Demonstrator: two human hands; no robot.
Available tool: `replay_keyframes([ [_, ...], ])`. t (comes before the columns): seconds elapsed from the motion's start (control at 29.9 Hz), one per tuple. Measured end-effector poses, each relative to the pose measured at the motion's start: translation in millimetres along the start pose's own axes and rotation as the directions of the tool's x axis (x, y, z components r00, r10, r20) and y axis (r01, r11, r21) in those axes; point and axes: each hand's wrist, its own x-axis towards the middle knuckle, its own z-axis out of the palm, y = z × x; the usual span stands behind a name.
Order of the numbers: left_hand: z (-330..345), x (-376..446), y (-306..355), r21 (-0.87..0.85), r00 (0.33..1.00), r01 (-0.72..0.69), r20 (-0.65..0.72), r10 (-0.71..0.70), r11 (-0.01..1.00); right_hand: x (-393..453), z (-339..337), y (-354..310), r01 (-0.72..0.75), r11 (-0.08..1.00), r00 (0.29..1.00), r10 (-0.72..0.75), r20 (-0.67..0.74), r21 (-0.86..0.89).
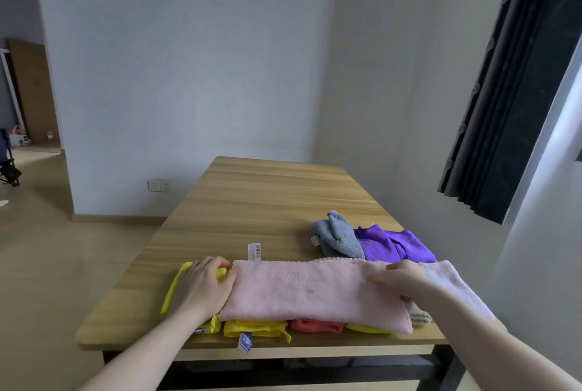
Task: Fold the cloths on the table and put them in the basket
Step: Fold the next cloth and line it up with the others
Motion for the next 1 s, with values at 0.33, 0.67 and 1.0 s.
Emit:
replay_keyframes([
  [0.33, 5.0, -0.7, -2.2, -0.008, 0.999, -0.042, -0.023, 0.042, 0.999, 9.7, -16.3, -3.3, -0.071, 0.919, 0.98, -0.008, 0.2, 0.388],
  [0.67, 2.4, -1.6, -2.6, -0.064, 0.999, -0.031, 0.006, 0.032, 0.997, -11.1, -25.4, -78.6, 0.006, 0.839, 0.943, -0.186, 0.275, 0.544],
  [1.0, -0.6, -1.1, -4.7, -0.166, 0.999, -0.012, 0.045, 0.02, 0.986, -29.1, 50.5, -176.3, 0.144, 0.863, 0.912, -0.305, 0.273, 0.483],
])
